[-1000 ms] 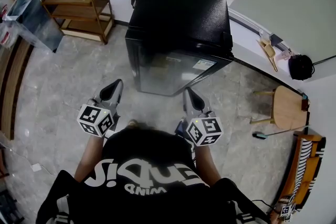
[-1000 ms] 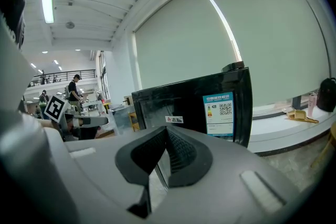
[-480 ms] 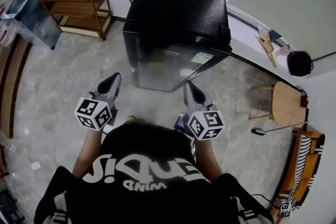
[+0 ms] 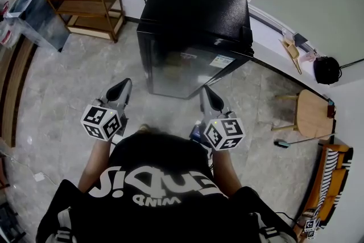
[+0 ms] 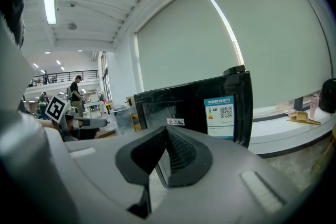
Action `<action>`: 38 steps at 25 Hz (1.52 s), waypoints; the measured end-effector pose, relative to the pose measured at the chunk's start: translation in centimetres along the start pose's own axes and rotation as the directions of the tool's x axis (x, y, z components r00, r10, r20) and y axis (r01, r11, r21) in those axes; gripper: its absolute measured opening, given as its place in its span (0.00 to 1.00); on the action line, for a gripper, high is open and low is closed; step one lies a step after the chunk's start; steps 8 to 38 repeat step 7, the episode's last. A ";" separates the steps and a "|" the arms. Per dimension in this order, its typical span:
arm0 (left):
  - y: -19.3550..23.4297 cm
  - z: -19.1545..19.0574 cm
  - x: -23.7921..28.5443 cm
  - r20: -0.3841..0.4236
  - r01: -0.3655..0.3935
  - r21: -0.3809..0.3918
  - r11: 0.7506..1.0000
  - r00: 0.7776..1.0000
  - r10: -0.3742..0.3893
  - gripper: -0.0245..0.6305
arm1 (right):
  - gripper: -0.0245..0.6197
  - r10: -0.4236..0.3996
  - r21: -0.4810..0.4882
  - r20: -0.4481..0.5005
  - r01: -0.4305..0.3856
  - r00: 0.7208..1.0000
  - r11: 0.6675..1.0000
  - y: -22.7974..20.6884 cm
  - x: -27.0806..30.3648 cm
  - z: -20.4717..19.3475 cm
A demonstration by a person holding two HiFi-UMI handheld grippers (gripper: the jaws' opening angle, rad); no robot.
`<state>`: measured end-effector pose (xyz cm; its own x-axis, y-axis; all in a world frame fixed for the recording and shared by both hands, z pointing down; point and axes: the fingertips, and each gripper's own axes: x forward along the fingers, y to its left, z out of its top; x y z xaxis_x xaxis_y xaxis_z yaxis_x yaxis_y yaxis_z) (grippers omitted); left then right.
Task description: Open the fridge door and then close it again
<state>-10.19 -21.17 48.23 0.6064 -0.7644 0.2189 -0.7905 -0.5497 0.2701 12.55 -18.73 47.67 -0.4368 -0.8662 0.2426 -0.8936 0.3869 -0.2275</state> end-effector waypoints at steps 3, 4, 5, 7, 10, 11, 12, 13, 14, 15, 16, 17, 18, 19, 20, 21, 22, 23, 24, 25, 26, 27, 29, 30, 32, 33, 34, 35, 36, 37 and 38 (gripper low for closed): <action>0.0 -0.3 -0.3 -0.004 -0.002 -0.005 1.000 1.000 0.002 0.04 | 0.03 0.002 0.002 0.001 -0.002 1.000 1.000 0.2 -0.1 -0.1; 0.0 -0.4 -0.4 -0.006 -0.003 -0.006 1.000 1.000 0.003 0.04 | 0.03 0.002 0.002 0.001 -0.002 1.000 1.000 0.2 -0.1 -0.2; -0.1 -0.5 -0.5 -0.008 -0.004 -0.006 1.000 1.000 0.004 0.04 | 0.03 0.003 0.002 0.001 -0.003 1.000 1.000 0.2 -0.1 -0.2; -0.1 -0.7 -0.6 -0.011 -0.005 -0.006 1.000 1.000 0.005 0.04 | 0.03 0.004 0.003 0.002 -0.004 1.000 1.000 0.3 -0.2 -0.3; -0.1 -0.7 -0.6 -0.011 -0.005 -0.006 1.000 1.000 0.005 0.04 | 0.03 0.004 0.003 0.002 -0.004 1.000 1.000 0.3 -0.2 -0.3; -0.1 -0.7 -0.6 -0.011 -0.005 -0.006 1.000 1.000 0.005 0.04 | 0.03 0.004 0.003 0.002 -0.004 1.000 1.000 0.3 -0.2 -0.3; -0.1 -0.7 -0.6 -0.011 -0.005 -0.006 1.000 1.000 0.005 0.04 | 0.03 0.004 0.003 0.002 -0.004 1.000 1.000 0.3 -0.2 -0.3; -0.1 -0.7 -0.6 -0.011 -0.005 -0.006 1.000 1.000 0.005 0.04 | 0.03 0.004 0.003 0.002 -0.004 1.000 1.000 0.3 -0.2 -0.3; -0.1 -0.7 -0.6 -0.011 -0.005 -0.006 1.000 1.000 0.005 0.04 | 0.03 0.004 0.003 0.002 -0.004 1.000 1.000 0.3 -0.2 -0.3; -0.1 -0.7 -0.6 -0.011 -0.005 -0.006 1.000 1.000 0.005 0.04 | 0.03 0.004 0.003 0.002 -0.004 1.000 1.000 0.3 -0.2 -0.3; -0.1 -0.7 -0.6 -0.011 -0.005 -0.006 1.000 1.000 0.005 0.04 | 0.03 0.004 0.003 0.002 -0.004 1.000 1.000 0.3 -0.2 -0.3; -0.1 -0.7 -0.6 -0.011 -0.005 -0.006 1.000 1.000 0.005 0.04 | 0.03 0.004 0.003 0.002 -0.004 1.000 1.000 0.3 -0.2 -0.3; -0.1 -0.7 -0.6 -0.011 -0.005 -0.006 1.000 1.000 0.005 0.04 | 0.03 0.004 0.003 0.002 -0.004 1.000 1.000 0.3 -0.2 -0.3; -0.1 -0.7 -0.6 -0.011 -0.005 -0.006 1.000 1.000 0.005 0.04 | 0.03 0.004 0.003 0.002 -0.004 1.000 1.000 0.3 -0.2 -0.3; -0.1 -0.7 -0.6 -0.011 -0.005 -0.006 1.000 1.000 0.005 0.04 | 0.03 0.004 0.003 0.002 -0.004 1.000 1.000 0.3 -0.2 -0.3; -0.1 -0.7 -0.6 -0.011 -0.005 -0.006 1.000 1.000 0.005 0.04 | 0.03 0.004 0.003 0.002 -0.004 1.000 1.000 0.3 -0.2 -0.3; -0.1 -0.7 -0.6 -0.011 -0.005 -0.006 1.000 1.000 0.005 0.04 | 0.03 0.004 0.003 0.002 -0.004 1.000 1.000 0.3 -0.2 -0.3; -0.1 -0.7 -0.6 -0.011 -0.005 -0.006 1.000 1.000 0.005 0.04 | 0.03 0.004 0.003 0.002 -0.004 1.000 1.000 0.3 -0.2 -0.3; -0.1 -0.7 -0.6 -0.011 -0.005 -0.006 1.000 1.000 0.005 0.04 | 0.03 0.004 0.003 0.002 -0.004 1.000 1.000 0.3 -0.2 -0.3; -0.1 -0.7 -0.6 -0.011 -0.005 -0.006 1.000 1.000 0.005 0.04 | 0.03 0.004 0.003 0.002 -0.004 1.000 1.000 0.3 -0.2 -0.3; -0.1 -0.7 -0.6 -0.011 -0.005 -0.006 1.000 1.000 0.005 0.04 | 0.03 0.004 0.003 0.002 -0.004 1.000 1.000 0.3 -0.2 -0.3; -0.1 -0.7 -0.6 -0.011 -0.005 -0.006 1.000 1.000 0.005 0.04 | 0.03 0.004 0.003 0.002 -0.004 1.000 1.000 0.3 -0.2 -0.3; -0.1 -0.7 -0.6 -0.011 -0.005 -0.006 1.000 1.000 0.005 0.04 | 0.03 0.004 0.003 0.002 -0.004 1.000 1.000 0.3 -0.2 -0.3; -0.1 -0.7 -0.6 -0.011 -0.005 -0.006 1.000 1.000 0.005 0.04 | 0.03 0.004 0.003 0.002 -0.004 1.000 1.000 0.3 -0.2 -0.3; -0.1 -0.7 -0.6 -0.011 -0.005 -0.006 1.000 1.000 0.005 0.04 | 0.03 0.004 0.003 0.002 -0.004 1.000 1.000 0.3 -0.2 -0.3; -0.1 -0.7 -0.6 -0.011 -0.005 -0.006 1.000 1.000 0.005 0.04 | 0.03 0.004 0.003 0.002 -0.004 1.000 1.000 0.3 -0.2 -0.3; -0.1 -0.7 -0.6 -0.011 -0.005 -0.006 1.000 1.000 0.005 0.04 | 0.03 0.004 0.003 0.002 -0.004 1.000 1.000 0.3 -0.2 -0.3; -0.1 -0.7 -0.6 -0.011 -0.005 -0.006 1.000 1.000 0.005 0.04 | 0.03 0.004 0.003 0.002 -0.004 1.000 1.000 0.3 -0.2 -0.3; -0.1 -0.7 -0.6 -0.011 -0.005 -0.006 1.000 1.000 0.005 0.04 | 0.03 0.004 0.003 0.002 -0.004 1.000 1.000 0.3 -0.2 -0.3; -0.1 -0.7 -0.6 -0.011 -0.005 -0.006 1.000 1.000 0.005 0.04 | 0.03 0.004 0.003 0.002 -0.004 1.000 1.000 0.3 -0.2 -0.3; -0.1 -0.7 -0.6 -0.011 -0.005 -0.006 1.000 1.000 0.005 0.04 | 0.03 0.004 0.003 0.002 -0.004 1.000 1.000 0.3 -0.2 -0.3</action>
